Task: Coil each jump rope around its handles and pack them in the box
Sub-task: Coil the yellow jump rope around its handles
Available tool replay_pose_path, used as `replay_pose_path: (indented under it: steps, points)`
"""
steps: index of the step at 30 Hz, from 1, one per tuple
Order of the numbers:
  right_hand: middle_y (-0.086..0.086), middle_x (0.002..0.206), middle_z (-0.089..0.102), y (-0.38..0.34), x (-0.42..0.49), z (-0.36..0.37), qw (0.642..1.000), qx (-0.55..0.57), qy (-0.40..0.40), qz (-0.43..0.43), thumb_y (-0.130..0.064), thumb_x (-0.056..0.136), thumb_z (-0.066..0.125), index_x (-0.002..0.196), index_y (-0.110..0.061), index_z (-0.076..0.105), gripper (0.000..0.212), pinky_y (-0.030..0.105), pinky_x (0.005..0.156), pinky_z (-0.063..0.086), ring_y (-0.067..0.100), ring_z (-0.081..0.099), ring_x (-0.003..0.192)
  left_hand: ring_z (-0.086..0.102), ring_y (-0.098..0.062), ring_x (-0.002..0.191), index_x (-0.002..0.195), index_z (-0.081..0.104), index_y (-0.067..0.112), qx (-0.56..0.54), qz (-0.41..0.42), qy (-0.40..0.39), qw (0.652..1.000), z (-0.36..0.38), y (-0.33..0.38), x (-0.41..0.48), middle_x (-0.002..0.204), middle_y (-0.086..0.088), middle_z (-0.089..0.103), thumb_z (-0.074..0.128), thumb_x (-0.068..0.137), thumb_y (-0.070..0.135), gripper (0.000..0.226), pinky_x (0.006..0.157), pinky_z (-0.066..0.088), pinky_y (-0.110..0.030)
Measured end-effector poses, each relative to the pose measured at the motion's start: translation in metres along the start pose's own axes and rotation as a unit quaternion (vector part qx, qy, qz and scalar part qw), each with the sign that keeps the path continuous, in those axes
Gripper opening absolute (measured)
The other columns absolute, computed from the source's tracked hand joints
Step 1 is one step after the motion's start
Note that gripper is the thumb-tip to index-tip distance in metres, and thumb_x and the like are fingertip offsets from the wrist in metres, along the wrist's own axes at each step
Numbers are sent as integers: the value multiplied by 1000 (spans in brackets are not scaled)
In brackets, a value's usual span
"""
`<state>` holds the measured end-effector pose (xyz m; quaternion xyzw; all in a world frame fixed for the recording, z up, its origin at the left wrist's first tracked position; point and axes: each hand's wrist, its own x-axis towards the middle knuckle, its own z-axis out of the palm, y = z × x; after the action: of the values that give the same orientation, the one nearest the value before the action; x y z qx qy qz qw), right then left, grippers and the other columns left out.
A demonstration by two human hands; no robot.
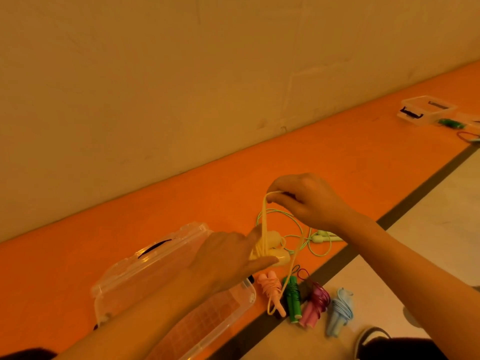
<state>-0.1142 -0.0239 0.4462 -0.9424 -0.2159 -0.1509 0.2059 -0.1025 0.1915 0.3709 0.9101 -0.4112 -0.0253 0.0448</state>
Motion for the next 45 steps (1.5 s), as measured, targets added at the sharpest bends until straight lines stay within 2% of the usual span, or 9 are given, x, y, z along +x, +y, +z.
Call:
replay_pose_path:
  steps: [6,9,13,21,27,33,35,39,45]
  points:
    - [-4,69,69,30,-3,-3,985,92,-52,139,-28,96,63,85,-27,75,16,40,55,42,16,56,55,58,-9,63,156,-12,30,-51,13,52,997,-13,4,-9,69,10,48,25,96,71,82,63,53,-36]
    - [-6,67,67,34,-6,-3,970,153,-71,174,-32,90,70,85,-24,77,12,19,50,35,1,52,53,58,-8,64,144,-34,40,-49,30,15,998,-18,4,-14,66,13,42,27,93,75,86,64,53,-34]
    - [-13,62,65,34,-8,-6,957,197,-99,188,-29,87,73,84,-16,78,14,13,50,35,-4,51,53,42,-4,51,149,-24,36,-31,97,-18,995,-31,9,-19,62,15,31,37,88,79,97,52,42,-26]
    - [-11,65,67,26,-14,-10,909,335,-100,225,-17,90,68,86,-3,76,16,9,56,40,-5,55,58,29,-1,48,146,-32,42,35,229,-3,973,-40,11,-16,89,1,61,21,90,77,85,44,23,-20]
    - [-12,55,50,16,-10,19,889,363,-86,268,-33,88,70,78,-15,76,21,24,55,29,4,36,53,29,-3,51,154,-15,40,14,231,-9,973,-29,18,-17,97,-3,63,32,95,73,82,45,34,-22]
    - [-2,69,70,5,1,36,909,320,-43,263,-40,85,71,84,-10,76,30,31,65,46,13,64,66,33,-8,53,153,-15,41,-3,208,-13,978,-30,20,-19,98,-3,62,33,95,72,81,48,38,-26]
    - [15,77,68,1,3,44,920,309,-37,238,-51,79,70,81,-16,76,36,40,64,43,30,56,67,29,-8,52,154,-13,41,11,218,-12,976,-28,20,-19,105,-4,66,31,94,73,81,48,39,-27]
    - [2,57,50,2,4,53,921,305,-26,241,-40,87,71,78,-14,76,27,34,56,32,20,38,56,22,-2,49,154,-13,41,26,226,-16,974,-26,18,-19,108,-3,67,30,94,74,81,45,31,-24]
    - [24,87,68,14,4,39,906,323,21,272,-50,77,70,77,-13,76,38,54,82,49,30,58,75,38,-5,49,148,-27,44,8,207,26,978,-37,6,-18,84,2,61,23,92,75,81,41,33,-22]
